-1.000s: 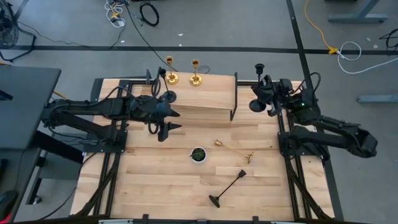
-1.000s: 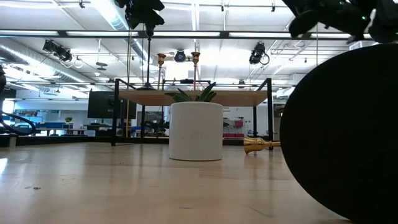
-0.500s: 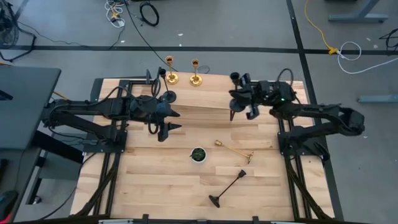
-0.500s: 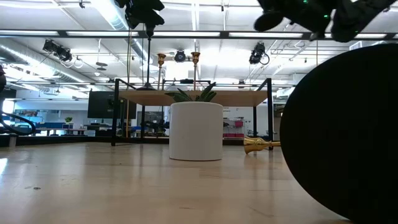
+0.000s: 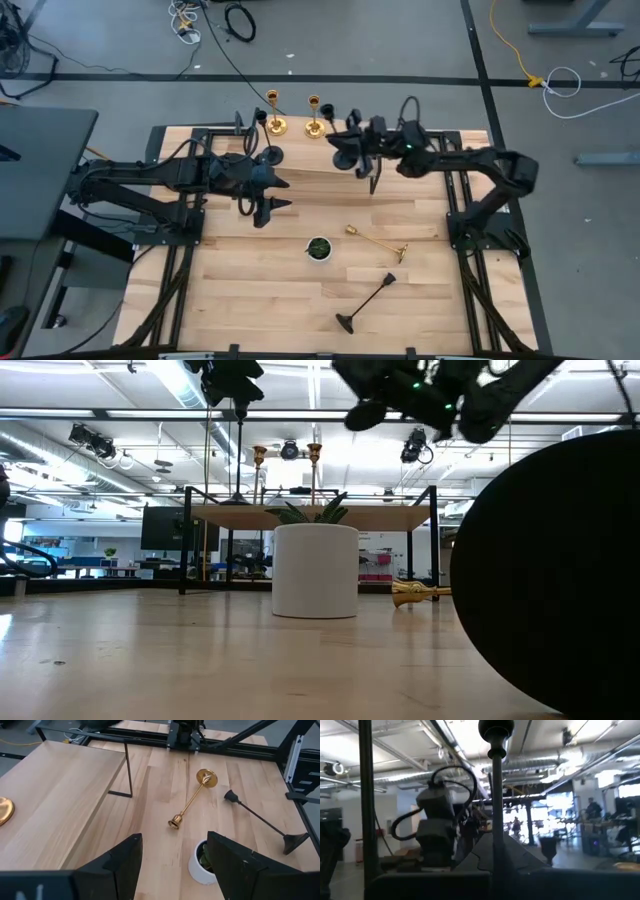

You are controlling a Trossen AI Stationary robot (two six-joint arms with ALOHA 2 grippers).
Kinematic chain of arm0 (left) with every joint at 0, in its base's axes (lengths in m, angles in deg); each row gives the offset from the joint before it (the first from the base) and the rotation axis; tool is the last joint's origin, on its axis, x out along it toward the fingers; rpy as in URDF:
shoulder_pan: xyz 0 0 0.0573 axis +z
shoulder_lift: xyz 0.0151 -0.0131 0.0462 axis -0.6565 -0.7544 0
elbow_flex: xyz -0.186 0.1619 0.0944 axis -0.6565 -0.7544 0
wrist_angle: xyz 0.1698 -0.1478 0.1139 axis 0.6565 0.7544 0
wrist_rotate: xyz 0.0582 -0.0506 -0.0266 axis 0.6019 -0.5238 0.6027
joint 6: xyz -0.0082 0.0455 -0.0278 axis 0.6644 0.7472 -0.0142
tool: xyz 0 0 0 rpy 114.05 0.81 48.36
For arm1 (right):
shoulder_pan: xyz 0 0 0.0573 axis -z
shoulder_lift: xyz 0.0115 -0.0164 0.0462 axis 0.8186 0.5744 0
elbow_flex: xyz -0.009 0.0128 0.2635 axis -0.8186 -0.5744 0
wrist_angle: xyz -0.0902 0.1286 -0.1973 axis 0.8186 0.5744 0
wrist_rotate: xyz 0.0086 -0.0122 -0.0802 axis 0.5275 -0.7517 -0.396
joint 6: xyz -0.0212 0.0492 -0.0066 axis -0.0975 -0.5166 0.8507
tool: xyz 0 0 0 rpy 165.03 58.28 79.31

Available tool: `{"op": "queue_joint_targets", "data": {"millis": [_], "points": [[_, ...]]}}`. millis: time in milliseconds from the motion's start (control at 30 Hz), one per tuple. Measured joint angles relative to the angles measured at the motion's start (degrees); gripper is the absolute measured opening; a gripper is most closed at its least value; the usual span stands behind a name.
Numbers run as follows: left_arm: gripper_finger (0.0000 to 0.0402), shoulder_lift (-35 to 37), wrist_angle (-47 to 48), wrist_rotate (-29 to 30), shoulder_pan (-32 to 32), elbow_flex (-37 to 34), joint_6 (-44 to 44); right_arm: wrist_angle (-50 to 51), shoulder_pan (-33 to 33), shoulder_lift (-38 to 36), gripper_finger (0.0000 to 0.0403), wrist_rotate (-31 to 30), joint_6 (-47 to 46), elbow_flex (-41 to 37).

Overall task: Pick & Place candle stick holders
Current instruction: Put the top black candle holder on the shelf aligned with the other black candle holder

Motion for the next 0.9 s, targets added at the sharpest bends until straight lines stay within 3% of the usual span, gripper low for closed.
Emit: {"op": "queue_joint_targets", "data": {"millis": [200,400,900], "points": [[0.0222,0.0,0.1,0.0,0.0,0.0,0.0,0.7,-0.2,7.3,0.0,0.8,-1.5,7.7],[0.0222,0.0,0.0,0.0,0.0,0.0,0.0,2.1,-0.1,11.2,0.0,-2.7,-2.0,12.5],[0.0222,0.0,0.5,0.0,0.0,0.0,0.0,6.1,-0.1,11.7,0.0011,-4.7,-3.4,14.1]]}}
